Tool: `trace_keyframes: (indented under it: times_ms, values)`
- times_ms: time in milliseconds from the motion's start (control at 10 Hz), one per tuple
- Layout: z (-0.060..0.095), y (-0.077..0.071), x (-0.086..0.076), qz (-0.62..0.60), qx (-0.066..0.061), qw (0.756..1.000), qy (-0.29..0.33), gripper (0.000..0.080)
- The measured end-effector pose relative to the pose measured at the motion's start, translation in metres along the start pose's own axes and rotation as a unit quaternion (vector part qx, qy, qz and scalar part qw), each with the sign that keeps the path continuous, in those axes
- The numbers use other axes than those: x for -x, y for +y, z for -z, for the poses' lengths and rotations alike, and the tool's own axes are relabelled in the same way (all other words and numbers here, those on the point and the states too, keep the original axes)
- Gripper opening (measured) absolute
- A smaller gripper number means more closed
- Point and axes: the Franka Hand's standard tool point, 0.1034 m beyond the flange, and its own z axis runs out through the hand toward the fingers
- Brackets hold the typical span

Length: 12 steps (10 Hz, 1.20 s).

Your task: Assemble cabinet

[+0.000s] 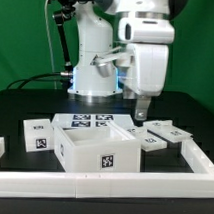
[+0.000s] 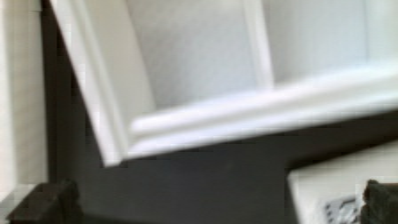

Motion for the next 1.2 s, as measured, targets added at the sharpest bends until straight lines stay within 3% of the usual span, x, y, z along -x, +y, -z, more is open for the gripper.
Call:
trace_keyframes:
  times_ms: [500,600,900,1200]
  values:
    - [-0.002,-0.002,0.006,0.018,-0.003,1.000,-0.002,0.0797]
    - [-0.003,-0.005,0.016,0.058,-0.006,0.998,-0.002,0.0797]
    - [-0.013,-0.025,0.039,0.142,-0.022,0.990,0.002,0.0797]
    - [-0.017,-0.033,0.043,0.134,-0.028,0.991,0.004,0.0797]
